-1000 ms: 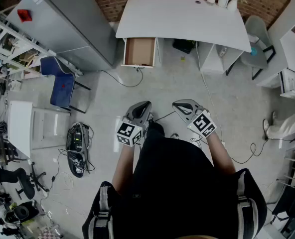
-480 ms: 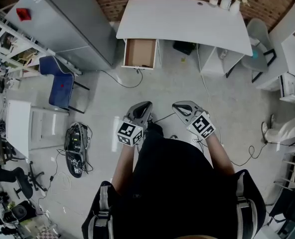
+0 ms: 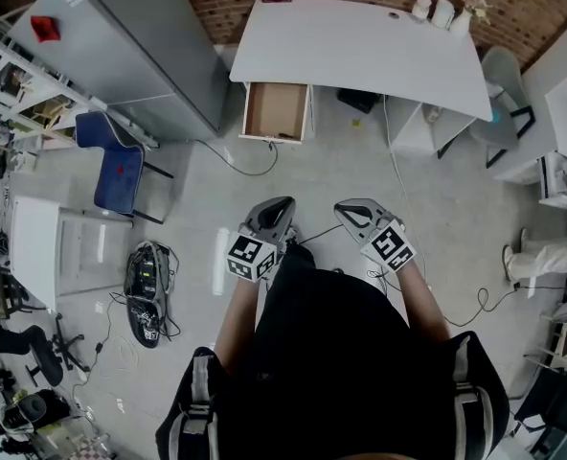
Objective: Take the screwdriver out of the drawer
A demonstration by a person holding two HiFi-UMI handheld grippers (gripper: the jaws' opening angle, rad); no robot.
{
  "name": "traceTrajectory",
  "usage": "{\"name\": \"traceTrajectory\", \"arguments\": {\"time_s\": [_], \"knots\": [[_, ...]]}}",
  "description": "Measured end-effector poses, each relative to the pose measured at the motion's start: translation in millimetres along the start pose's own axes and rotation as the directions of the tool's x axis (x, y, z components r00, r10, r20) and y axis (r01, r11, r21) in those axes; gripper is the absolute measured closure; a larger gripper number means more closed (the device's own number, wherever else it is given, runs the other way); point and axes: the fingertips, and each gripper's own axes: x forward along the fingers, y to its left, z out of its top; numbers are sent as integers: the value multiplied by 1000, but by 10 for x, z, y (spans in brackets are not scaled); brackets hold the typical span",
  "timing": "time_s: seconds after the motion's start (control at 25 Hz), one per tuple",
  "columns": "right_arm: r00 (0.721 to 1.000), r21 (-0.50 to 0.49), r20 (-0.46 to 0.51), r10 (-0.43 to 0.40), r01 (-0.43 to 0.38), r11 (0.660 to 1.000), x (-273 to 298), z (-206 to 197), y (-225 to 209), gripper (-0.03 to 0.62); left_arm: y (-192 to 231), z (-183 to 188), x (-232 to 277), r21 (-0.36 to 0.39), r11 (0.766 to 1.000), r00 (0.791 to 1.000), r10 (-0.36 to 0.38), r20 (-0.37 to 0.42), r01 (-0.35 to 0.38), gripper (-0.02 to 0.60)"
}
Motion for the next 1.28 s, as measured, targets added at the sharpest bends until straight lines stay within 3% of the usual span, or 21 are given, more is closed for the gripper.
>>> {"name": "traceTrajectory", "arguments": {"time_s": [0.84, 1.28], "knots": [[994, -7, -105, -4, 3, 1000, 1169, 173, -645, 539, 1367, 226, 425, -34, 998, 998, -56, -17, 55, 557], [982, -31, -188, 17, -23, 999, 1811, 149, -747, 539, 2055, 185, 321, -62, 997, 999, -48, -10, 48, 557]]}}
